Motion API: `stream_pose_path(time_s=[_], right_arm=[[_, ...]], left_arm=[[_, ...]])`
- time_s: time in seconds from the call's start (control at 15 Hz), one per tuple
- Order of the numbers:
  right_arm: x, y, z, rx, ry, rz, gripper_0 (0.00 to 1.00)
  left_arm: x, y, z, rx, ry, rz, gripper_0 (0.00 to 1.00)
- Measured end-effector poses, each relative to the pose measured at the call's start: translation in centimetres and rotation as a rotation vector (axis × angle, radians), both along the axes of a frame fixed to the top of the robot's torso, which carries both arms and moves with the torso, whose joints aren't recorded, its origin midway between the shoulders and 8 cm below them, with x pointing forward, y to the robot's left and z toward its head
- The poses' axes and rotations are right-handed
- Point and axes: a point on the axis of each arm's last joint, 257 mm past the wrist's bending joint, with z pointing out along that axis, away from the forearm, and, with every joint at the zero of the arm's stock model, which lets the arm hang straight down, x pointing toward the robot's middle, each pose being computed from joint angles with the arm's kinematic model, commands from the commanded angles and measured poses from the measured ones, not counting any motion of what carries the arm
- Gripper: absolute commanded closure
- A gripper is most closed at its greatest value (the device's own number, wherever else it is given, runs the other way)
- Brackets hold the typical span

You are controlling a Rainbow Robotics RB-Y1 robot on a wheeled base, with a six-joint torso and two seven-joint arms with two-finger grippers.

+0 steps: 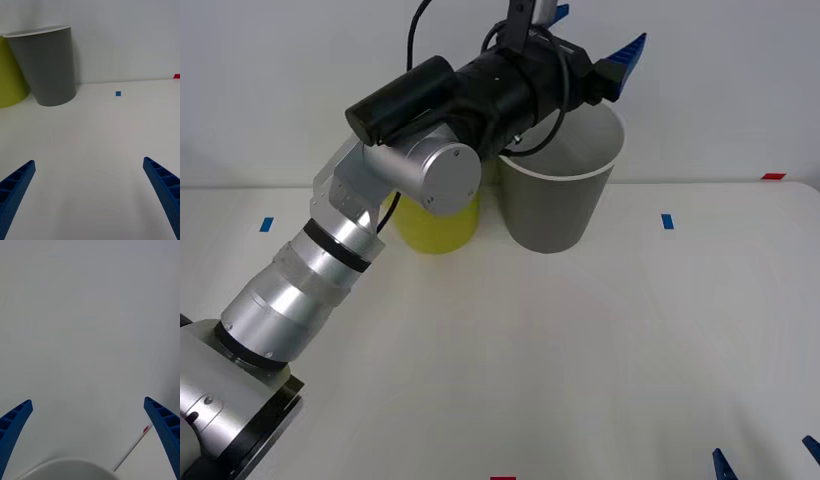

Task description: Put cans in the gray bin and PET bottles in the light green bin.

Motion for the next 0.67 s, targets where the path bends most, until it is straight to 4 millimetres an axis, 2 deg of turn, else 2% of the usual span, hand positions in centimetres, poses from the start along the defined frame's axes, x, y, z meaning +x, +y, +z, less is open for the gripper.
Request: stream_pose_path(time_s=[0.33,0.47,0.67], right_arm=[[0.0,0.0,0.0,0.000,0.000,0.000,0.00],[0.0,0.0,0.0,0.000,0.000,0.000,0.00],[0.0,0.0,0.0,0.000,0.000,0.000,0.00]], left_arm=[[0.0,0.7,0.7,-0.031,-0.003,-0.004,0.00],[-0.6,2.3,1.6,-0.037,-0.026,-0.001,0.00],[-1.8,6.0,2.3,-0.067,-0.040,0.016,0.00]])
